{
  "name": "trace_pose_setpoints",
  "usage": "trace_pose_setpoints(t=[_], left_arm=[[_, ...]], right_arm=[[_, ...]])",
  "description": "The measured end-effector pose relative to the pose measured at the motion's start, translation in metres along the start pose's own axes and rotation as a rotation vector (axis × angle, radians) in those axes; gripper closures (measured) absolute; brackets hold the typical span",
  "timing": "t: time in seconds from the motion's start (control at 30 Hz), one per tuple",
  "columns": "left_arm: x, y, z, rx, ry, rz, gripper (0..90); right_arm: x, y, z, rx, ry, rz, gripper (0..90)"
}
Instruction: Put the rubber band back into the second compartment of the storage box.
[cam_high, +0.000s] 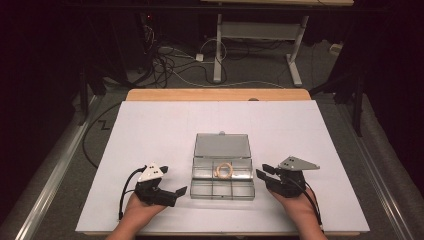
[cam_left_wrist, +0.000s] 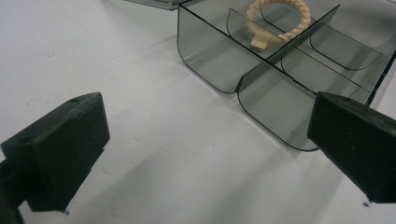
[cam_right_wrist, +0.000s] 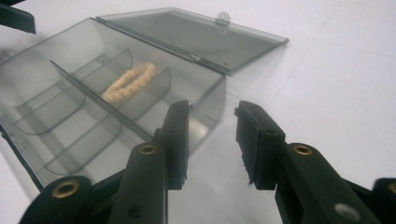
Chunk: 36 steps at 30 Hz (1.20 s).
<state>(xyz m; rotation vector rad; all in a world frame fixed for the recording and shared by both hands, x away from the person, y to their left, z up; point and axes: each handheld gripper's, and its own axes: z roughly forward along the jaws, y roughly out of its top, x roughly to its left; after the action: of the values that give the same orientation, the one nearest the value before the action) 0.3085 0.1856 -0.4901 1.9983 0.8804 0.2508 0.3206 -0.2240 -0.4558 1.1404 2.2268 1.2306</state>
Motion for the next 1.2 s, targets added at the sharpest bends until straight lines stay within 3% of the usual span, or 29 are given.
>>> trace_pose_setpoints(t=[0.23, 0.33, 0.53, 0.83, 1.2], left_arm=[[0.0, 0.0, 0.0, -0.002, -0.006, 0.002, 0.0], [0.0, 0.0, 0.0, -0.003, -0.003, 0.001, 0.0], [0.002, 0.001, 0.001, 0.005, -0.005, -0.015, 0.0], [0.002, 0.004, 0.002, -0.003, 0.025, -0.007, 0.0], [0.01, 0.008, 0.006, -0.004, 0.025, -0.055, 0.0]], right_arm=[[-0.015, -0.018, -0.004, 0.026, -0.022, 0.04, 60.2], [-0.018, -0.022, -0.003, 0.038, -0.035, 0.061, 54.1], [-0.021, -0.026, -0.001, 0.038, -0.032, 0.068, 34.8], [-0.024, -0.026, 0.0, 0.032, -0.073, 0.094, 1.8], [-0.029, -0.022, 0.001, -0.003, -0.104, 0.1, 0.0]])
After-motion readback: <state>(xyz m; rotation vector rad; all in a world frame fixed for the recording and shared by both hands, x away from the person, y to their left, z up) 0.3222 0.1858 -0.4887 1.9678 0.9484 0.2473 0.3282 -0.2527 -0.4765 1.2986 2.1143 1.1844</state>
